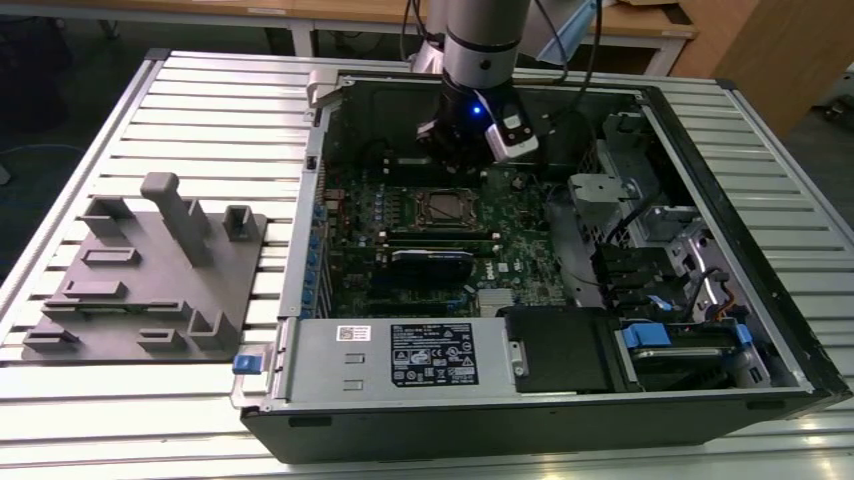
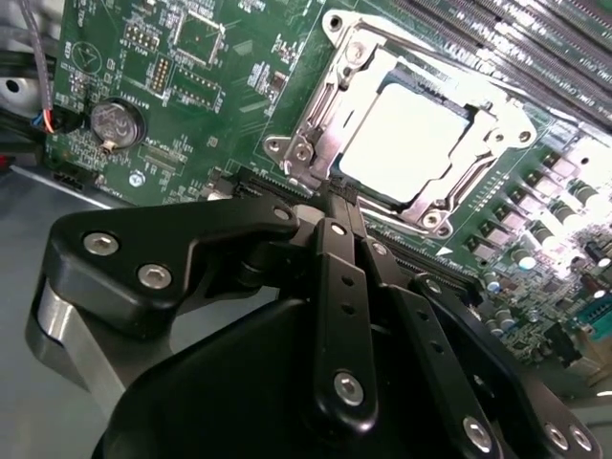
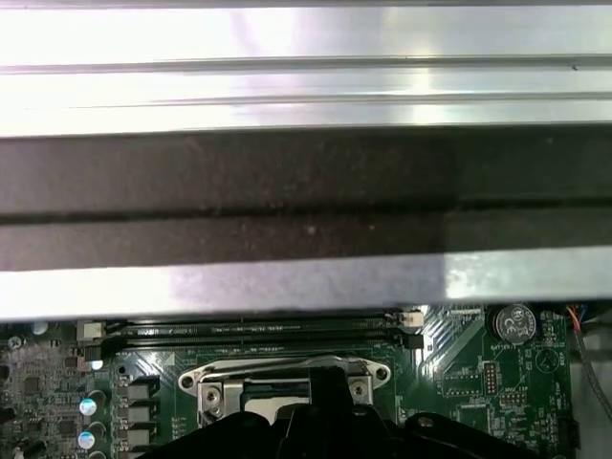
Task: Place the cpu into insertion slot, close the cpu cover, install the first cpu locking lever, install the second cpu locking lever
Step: 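Install the second cpu locking lever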
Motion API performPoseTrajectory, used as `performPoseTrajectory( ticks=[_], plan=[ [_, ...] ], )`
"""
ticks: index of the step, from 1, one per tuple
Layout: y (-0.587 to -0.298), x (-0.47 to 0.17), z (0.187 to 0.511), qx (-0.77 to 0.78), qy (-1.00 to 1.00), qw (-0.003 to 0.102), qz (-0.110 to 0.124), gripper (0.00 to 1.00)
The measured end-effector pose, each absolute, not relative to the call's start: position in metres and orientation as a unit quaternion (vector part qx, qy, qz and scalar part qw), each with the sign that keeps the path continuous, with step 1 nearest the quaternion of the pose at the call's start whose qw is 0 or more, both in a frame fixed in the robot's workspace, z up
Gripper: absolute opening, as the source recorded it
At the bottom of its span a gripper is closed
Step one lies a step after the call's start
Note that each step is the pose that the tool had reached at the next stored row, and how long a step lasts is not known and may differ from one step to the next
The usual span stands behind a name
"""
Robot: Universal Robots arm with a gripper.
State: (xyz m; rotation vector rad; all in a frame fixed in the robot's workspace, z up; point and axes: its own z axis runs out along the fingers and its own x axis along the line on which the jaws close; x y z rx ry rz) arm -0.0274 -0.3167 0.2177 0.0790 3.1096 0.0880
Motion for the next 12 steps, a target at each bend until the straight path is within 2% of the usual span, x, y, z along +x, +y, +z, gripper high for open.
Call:
performPoseTrajectory(
  ticks=[12],
  plan=[
    [-0.3209, -0.0274, 0.2177, 0.025, 0.999, 0.015, 0.019, 0.10]
  ],
)
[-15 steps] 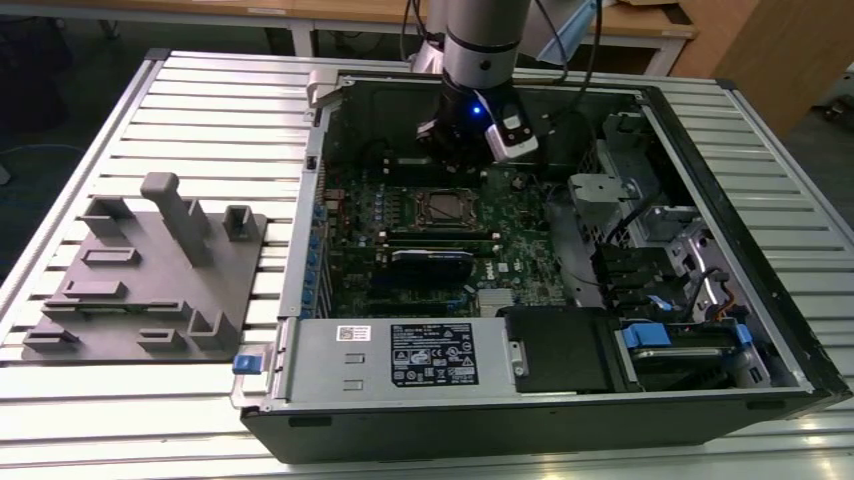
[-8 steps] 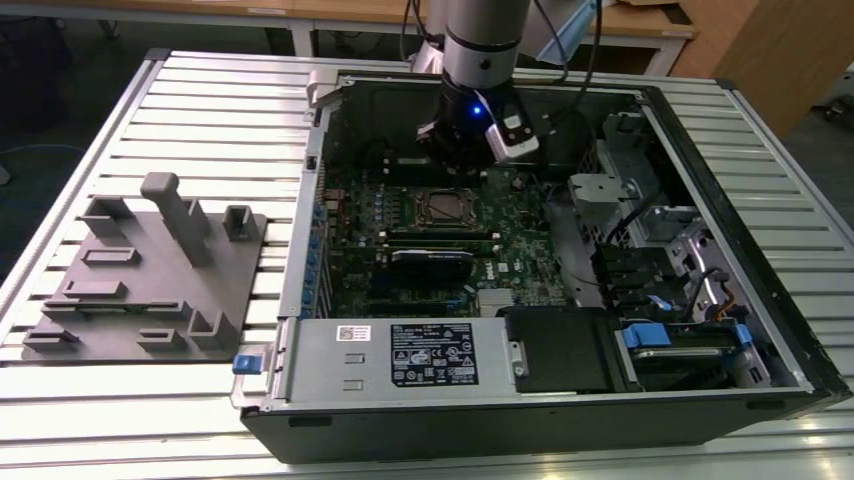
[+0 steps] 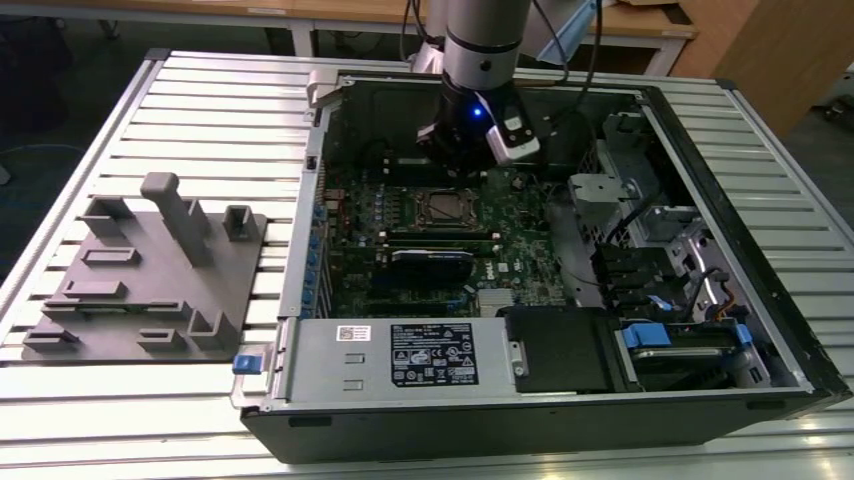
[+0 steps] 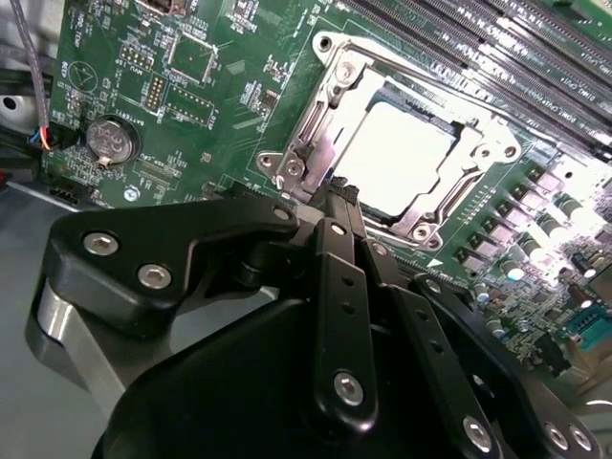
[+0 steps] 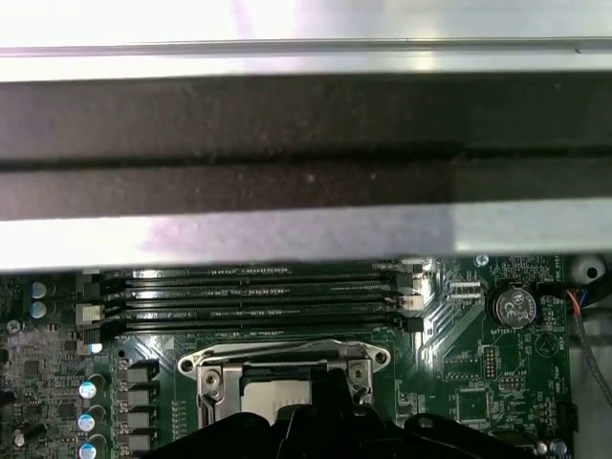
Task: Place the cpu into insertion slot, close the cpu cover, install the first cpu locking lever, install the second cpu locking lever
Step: 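Install the second cpu locking lever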
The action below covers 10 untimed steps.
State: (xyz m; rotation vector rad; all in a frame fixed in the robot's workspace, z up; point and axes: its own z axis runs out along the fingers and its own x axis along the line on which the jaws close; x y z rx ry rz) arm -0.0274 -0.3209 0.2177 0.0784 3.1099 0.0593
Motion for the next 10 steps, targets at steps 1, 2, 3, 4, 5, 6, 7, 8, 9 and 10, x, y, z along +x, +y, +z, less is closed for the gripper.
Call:
performPoseTrajectory(
  ticks=[1, 2, 3, 4, 5, 6, 7, 8, 9, 10],
  plan=[
    [-0.3212, -0.0274, 0.2177, 0.025, 0.999, 0.015, 0.019, 0.10],
    [-0.3216, -0.0274, 0.2177, 0.025, 0.999, 0.015, 0.018, 0.10],
    [-0.3220, -0.0274, 0.2177, 0.025, 0.999, 0.015, 0.018, 0.10],
    [-0.3223, -0.0274, 0.2177, 0.025, 0.999, 0.015, 0.017, 0.10],
    [-0.3228, -0.0274, 0.2178, 0.025, 0.999, 0.015, 0.017, 0.10],
    [-0.3231, -0.0274, 0.2177, 0.025, 0.999, 0.015, 0.016, 0.10],
    [-0.3234, -0.0274, 0.2177, 0.025, 0.999, 0.015, 0.016, 0.10],
    [-0.3238, -0.0274, 0.2177, 0.025, 0.999, 0.015, 0.016, 0.10],
    [-0.3244, -0.0274, 0.2177, 0.025, 0.999, 0.015, 0.015, 0.10],
    [-0.3251, -0.0274, 0.2178, 0.025, 0.999, 0.015, 0.015, 0.10]
  ],
)
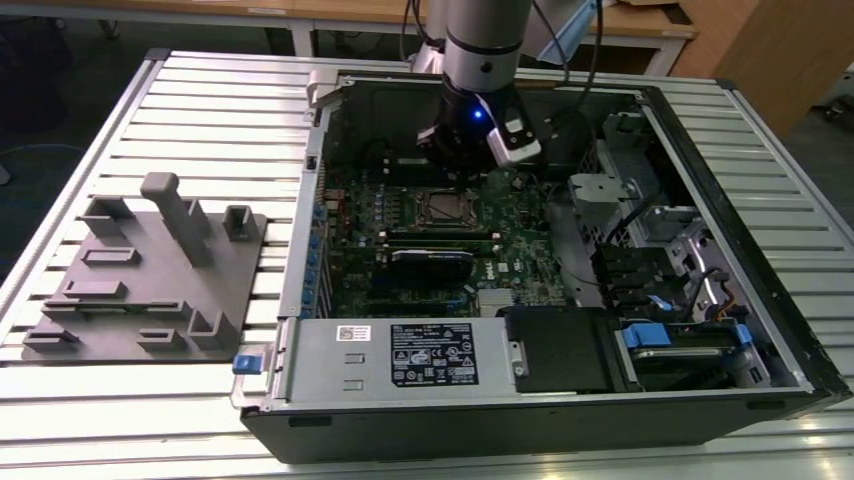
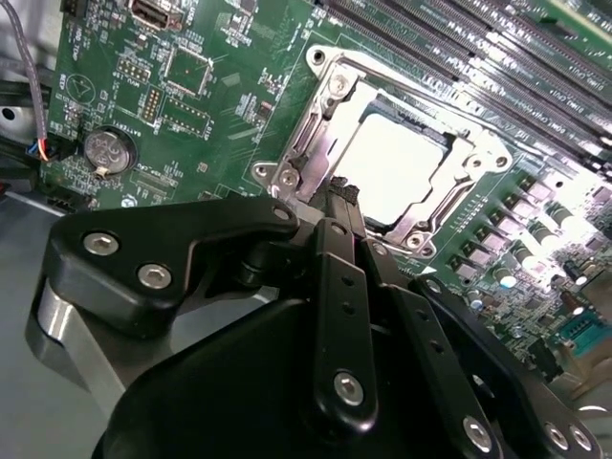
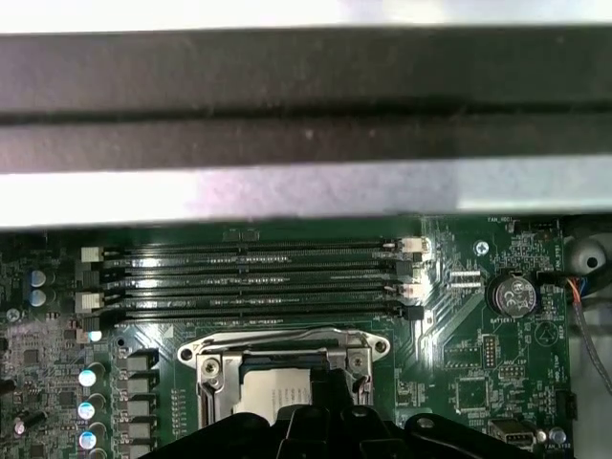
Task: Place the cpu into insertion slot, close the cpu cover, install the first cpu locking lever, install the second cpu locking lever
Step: 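Install the second cpu locking lever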
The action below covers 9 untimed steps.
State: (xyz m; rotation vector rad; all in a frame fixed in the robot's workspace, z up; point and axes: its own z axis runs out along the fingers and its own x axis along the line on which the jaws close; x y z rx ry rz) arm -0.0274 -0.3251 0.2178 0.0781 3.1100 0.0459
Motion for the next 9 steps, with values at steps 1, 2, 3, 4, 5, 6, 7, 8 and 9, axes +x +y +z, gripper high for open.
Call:
performPoseTrajectory(
  ticks=[1, 2, 3, 4, 5, 6, 7, 8, 9],
  plan=[
    [-0.3256, -0.0274, 0.2177, 0.025, 0.999, 0.015, 0.014, 0.10],
    [-0.3261, -0.0274, 0.2177, 0.025, 0.999, 0.015, 0.014, 0.10],
    [-0.3265, -0.0274, 0.2177, 0.025, 0.999, 0.015, 0.013, 0.10],
    [-0.3269, -0.0274, 0.2176, 0.025, 0.999, 0.015, 0.012, 0.10],
    [-0.3274, -0.0274, 0.2177, 0.025, 0.999, 0.015, 0.012, 0.10],
    [-0.3277, -0.0274, 0.2177, 0.025, 1.000, 0.015, 0.011, 0.10],
    [-0.3280, -0.0274, 0.2177, 0.025, 1.000, 0.015, 0.011, 0.10],
    [-0.3282, -0.0274, 0.2177, 0.025, 1.000, 0.015, 0.010, 0.10],
    [-0.3282, -0.0274, 0.2177, 0.025, 1.000, 0.015, 0.010, 0.10]
  ],
)
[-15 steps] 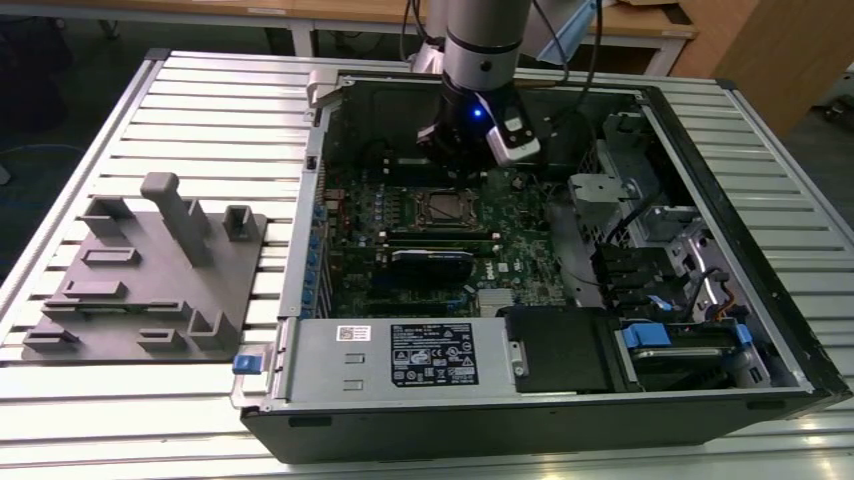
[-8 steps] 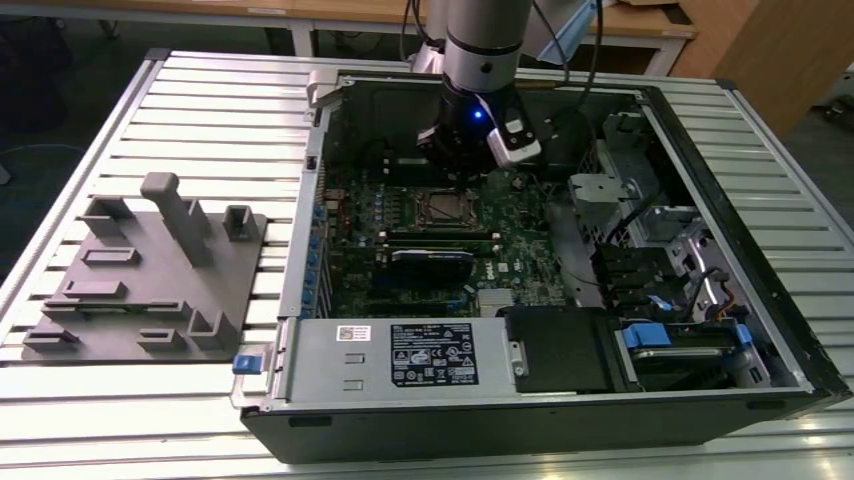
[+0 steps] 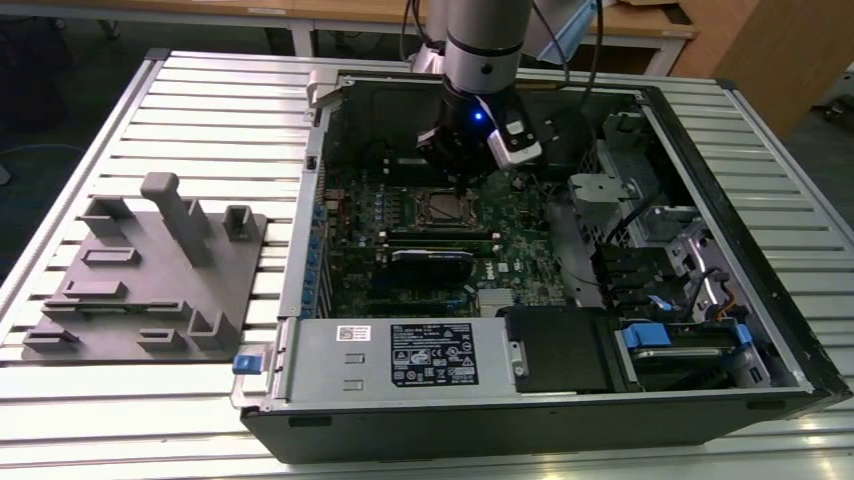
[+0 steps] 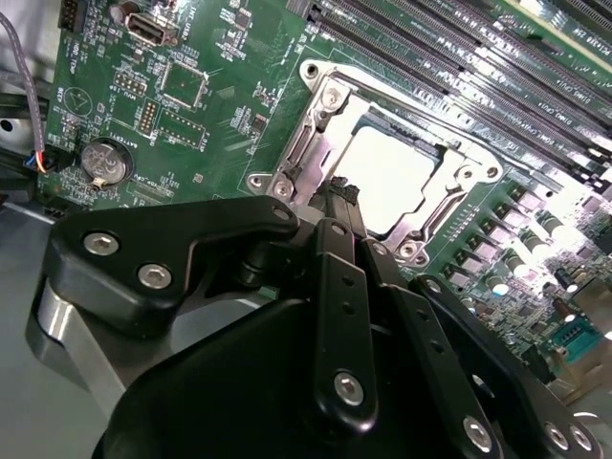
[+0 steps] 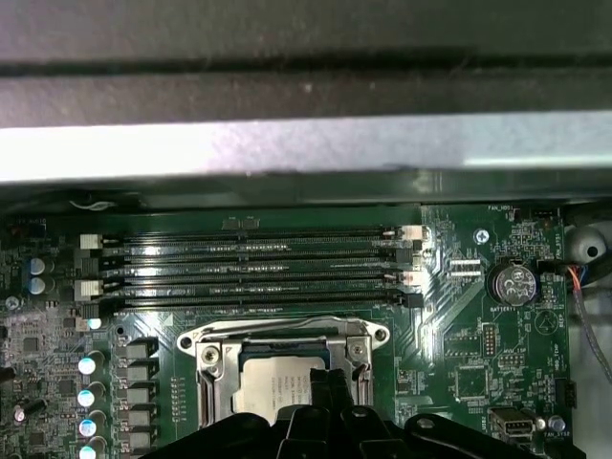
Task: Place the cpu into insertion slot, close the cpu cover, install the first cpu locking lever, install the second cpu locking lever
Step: 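Install the second cpu locking lever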
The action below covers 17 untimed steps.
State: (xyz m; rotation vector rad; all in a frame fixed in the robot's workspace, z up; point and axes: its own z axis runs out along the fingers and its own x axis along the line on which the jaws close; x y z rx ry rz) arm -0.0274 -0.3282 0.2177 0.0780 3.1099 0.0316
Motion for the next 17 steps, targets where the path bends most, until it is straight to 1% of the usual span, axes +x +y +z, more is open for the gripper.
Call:
performPoseTrajectory(
  ticks=[17],
  plan=[
    [-0.3289, -0.0274, 0.2228, 0.025, 1.000, 0.015, 0.009, 0.10]
  ],
)
